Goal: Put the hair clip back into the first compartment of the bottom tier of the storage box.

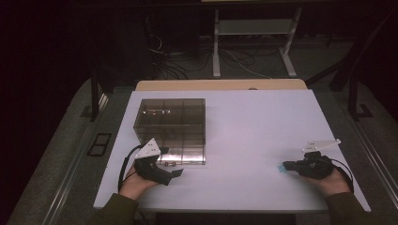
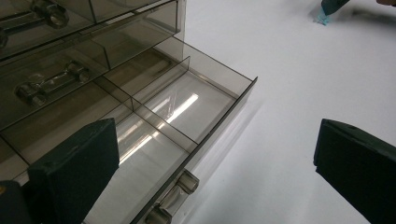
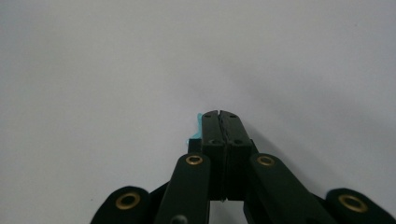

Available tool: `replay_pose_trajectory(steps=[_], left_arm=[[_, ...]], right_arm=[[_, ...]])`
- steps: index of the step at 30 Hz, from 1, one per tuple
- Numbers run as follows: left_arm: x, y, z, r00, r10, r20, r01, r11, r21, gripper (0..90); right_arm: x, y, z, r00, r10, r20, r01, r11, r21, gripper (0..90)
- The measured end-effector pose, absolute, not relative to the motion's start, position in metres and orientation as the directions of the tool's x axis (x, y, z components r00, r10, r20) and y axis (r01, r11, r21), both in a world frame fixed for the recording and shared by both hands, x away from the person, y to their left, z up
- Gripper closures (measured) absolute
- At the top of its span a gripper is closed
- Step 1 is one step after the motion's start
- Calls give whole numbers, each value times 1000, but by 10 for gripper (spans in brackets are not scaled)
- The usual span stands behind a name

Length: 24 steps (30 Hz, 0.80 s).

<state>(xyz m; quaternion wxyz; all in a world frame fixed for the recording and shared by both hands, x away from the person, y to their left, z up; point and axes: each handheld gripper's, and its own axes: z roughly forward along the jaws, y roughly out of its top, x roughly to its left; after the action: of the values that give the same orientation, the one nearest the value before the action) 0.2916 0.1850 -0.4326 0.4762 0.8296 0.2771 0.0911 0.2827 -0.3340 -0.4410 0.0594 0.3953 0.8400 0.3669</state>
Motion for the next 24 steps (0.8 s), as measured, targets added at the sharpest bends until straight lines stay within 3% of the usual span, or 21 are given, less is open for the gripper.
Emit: replay_pose_trajectory(steps=[24], left_arm=[[290,181,-431,842,529,-106,358,-402,843,0]], right_arm=[[280,-327,-425,-713,671,206,568,379,731,883]])
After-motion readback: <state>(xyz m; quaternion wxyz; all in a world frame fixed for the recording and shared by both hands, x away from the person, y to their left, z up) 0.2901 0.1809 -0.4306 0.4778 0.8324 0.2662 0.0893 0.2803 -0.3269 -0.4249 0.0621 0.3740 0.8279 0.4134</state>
